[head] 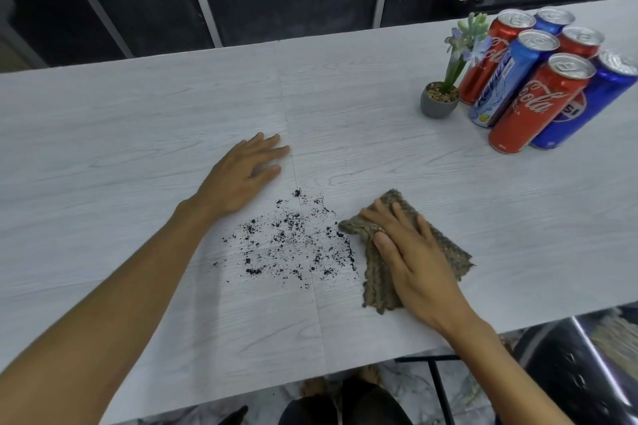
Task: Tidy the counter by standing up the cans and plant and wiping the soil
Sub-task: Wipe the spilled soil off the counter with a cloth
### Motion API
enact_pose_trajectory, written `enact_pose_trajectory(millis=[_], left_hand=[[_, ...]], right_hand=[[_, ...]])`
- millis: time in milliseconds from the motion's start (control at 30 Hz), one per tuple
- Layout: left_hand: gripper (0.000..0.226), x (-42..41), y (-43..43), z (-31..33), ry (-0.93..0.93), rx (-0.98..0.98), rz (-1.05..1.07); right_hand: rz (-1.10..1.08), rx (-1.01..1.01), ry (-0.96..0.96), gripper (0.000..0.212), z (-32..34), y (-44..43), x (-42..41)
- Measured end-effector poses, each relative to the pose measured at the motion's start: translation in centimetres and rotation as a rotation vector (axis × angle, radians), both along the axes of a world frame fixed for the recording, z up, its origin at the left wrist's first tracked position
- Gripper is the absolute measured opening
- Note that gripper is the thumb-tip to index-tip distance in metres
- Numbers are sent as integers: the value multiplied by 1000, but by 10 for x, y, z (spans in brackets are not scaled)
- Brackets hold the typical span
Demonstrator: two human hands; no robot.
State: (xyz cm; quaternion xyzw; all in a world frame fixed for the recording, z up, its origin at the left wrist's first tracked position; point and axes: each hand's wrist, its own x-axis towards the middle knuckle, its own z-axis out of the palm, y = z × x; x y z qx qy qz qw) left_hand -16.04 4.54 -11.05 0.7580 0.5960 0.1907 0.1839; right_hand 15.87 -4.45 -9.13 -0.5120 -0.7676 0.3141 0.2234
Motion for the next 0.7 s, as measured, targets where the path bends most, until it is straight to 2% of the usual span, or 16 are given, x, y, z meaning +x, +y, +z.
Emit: enact_pose_trajectory(millis=[100, 200, 333, 533, 700], left_hand=[[45, -2, -5, -2, 34, -5, -7], [45, 0, -6, -3, 35, -1, 1], [46, 0, -7, -4, 46, 3, 11], [45, 2, -8, -2, 38, 3, 18], [45, 1, -8, -3, 40, 1, 20]], right_hand=[[64, 115, -287, 53, -7, -11, -5], [6, 186, -522, 55, -10, -6, -5], [-89, 143, -561, 61, -10, 14, -17], [39, 169, -550, 56, -9, 10, -7], [-76, 199, -532, 59, -14, 20, -13]])
